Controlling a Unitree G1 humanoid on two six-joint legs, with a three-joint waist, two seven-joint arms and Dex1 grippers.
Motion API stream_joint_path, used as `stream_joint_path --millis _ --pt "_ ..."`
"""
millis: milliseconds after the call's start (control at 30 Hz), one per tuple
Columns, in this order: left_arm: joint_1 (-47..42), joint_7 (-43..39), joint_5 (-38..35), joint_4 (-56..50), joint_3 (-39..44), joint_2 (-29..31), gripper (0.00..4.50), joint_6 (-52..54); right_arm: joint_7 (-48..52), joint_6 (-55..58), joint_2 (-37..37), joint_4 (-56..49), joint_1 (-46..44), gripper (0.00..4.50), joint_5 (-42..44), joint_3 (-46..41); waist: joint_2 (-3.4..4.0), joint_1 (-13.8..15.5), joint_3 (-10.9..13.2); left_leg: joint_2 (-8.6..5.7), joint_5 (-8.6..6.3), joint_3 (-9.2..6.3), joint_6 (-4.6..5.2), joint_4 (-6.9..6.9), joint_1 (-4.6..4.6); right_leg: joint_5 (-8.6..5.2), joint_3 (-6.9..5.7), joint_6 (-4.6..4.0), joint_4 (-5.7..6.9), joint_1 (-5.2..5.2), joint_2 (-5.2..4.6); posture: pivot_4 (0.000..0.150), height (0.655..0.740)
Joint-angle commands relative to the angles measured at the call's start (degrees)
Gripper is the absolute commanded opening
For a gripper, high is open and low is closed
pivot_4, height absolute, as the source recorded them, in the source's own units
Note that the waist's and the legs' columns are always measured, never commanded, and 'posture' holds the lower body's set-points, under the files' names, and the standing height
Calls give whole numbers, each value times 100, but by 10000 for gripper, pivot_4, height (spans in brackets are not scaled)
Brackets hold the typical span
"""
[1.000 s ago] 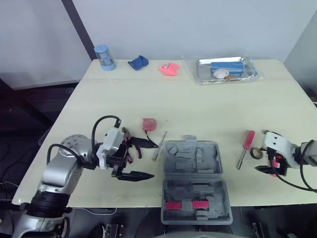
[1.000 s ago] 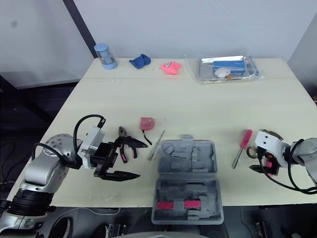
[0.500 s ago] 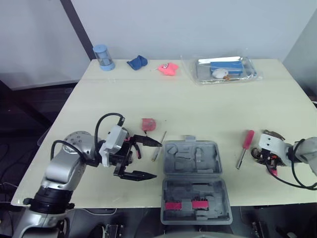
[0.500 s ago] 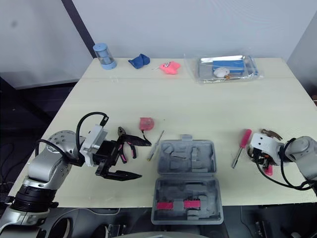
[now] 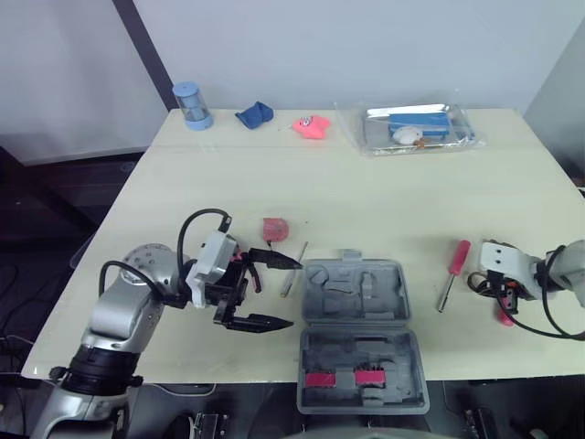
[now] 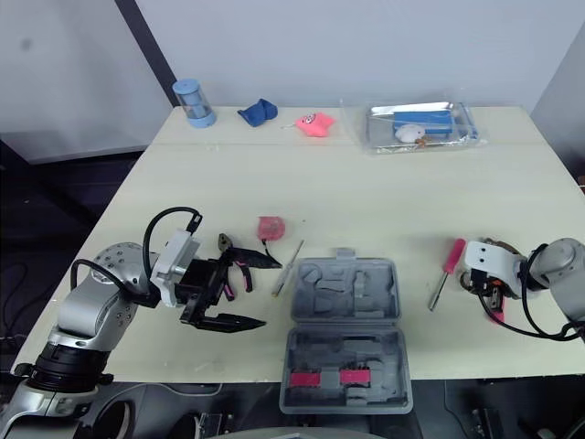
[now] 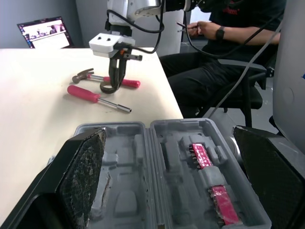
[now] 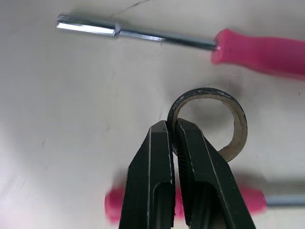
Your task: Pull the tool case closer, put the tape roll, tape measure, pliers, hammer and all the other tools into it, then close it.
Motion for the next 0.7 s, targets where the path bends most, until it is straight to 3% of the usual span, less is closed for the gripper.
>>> stream_joint_path --millis 33,167,367,700 --pt "150 222 -268 -245 299 -54 45000 57 467 293 -139 -731 -419 216 -70 114 1 -25 1 2 0 0 0 0 1 0 1 0 1 -1 1 1500 7400" --pt "493 473 -220 -270 520 -92 45000 -107 876 813 63 -1516 -998 216 -224 550 4 -39 6 7 1 -11 -2 -1 -1 0 5 0 3 -9 9 1500 7400" --pt "1098 1056 -176 -331 973 -137 45000 -145 1022 1648 1258 -1975 -2259 216 -310 1329 4 -12 16 5 4 -12 -8 0 -5 0 4 -1 5 -14 1 1500 7400" --pt "2189 1983 -136 -838 1664 -244 45000 -249 893 1973 3114 -1252 -3507 216 -474 2517 -1 -14 18 -9 10 -20 -18 2 -48 1 -6 -1 5 -48 -23 1500 7400"
